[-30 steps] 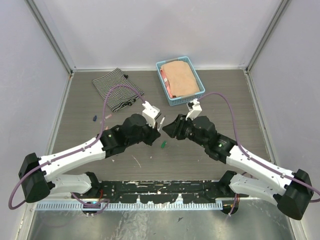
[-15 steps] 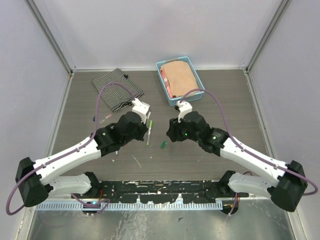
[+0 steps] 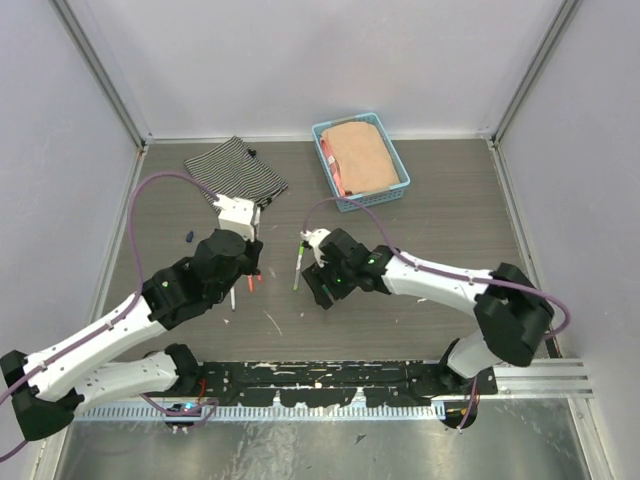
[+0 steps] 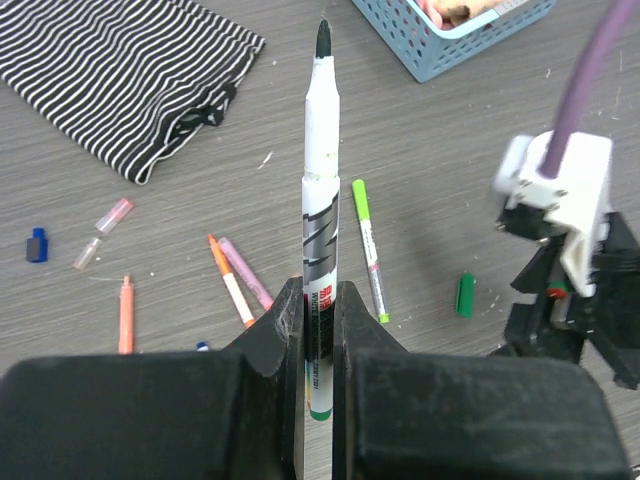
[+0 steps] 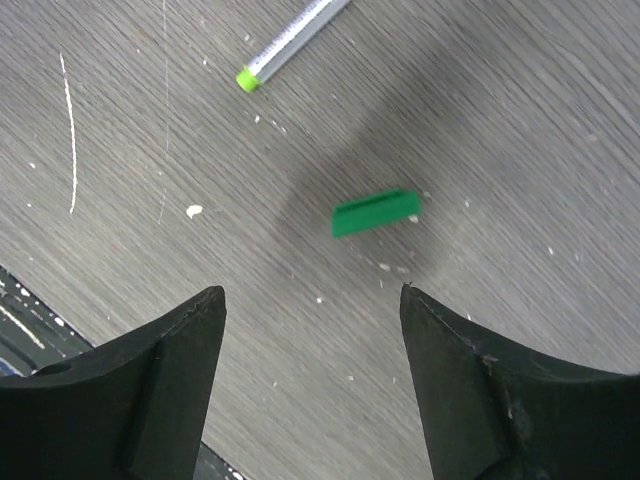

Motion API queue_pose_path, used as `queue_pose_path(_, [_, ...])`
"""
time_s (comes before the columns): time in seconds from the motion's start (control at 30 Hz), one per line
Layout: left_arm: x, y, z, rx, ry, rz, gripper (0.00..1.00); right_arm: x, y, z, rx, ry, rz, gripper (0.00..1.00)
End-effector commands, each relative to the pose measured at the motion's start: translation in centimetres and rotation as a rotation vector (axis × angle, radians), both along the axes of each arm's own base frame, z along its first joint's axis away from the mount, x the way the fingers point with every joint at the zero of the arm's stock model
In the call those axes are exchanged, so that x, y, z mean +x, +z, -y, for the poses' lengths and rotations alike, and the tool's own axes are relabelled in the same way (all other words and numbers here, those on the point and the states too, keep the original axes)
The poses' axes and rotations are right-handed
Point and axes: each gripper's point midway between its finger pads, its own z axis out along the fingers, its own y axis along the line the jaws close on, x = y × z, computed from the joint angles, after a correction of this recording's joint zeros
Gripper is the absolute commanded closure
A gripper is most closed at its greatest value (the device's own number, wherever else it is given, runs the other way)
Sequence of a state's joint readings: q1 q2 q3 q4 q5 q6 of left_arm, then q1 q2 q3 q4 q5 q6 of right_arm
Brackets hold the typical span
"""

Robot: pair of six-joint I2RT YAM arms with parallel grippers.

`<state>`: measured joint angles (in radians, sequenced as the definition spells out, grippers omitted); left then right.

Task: Insert the pens into the pen caps
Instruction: Adjust the pen cap at the center of the board.

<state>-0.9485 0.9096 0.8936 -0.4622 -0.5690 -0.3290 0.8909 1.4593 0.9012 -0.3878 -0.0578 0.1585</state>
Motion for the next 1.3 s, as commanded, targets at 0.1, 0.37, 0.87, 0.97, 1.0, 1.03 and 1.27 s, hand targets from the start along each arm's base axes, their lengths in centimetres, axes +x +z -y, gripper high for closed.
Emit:
queue_pose_path(0.1, [-0.1,-0.1,-2.3,0.019,0.087,0.014,0.98,2.3,-0.2,-2.5,-0.063,0.077,0.07,0.22])
queue_pose_path(0.37, [-0.3,-0.1,-2.8,0.013,0.098,0.018,0.97,3.5,-2.2,-2.4,-0.18,0.118,0.071,0.21])
queue_pose_path(0.87, [-0.3,-0.2,-3.0,0.022,0.103,0.016,0.96,3.4,-4.3,-2.2,-0.255,0.211,0.027,0.22])
queue_pose_path(0.97, [-0.3,-0.2,-3.0,0.022,0.105,0.016,0.96,3.5,-4.7,-2.0,-0.264,0.211,0.018,0.26])
queue_pose_path(1.0, [-0.3,-0.2,-3.0,0.021,0.104,0.016,0.96,3.5,-4.7,-2.0,-0.265,0.215,0.014,0.27])
queue_pose_path(1.03, [-0.3,-0.3,-3.0,0.022,0.104,0.016,0.96,3.5,-4.8,-2.0,-0.266,0.216,0.008,0.28])
queue_pose_path(1.27, [-0.3,-0.3,-3.0,0.023,0.104,0.015,0.96,3.2,-5.4,-1.8,-0.276,0.228,-0.025,0.42])
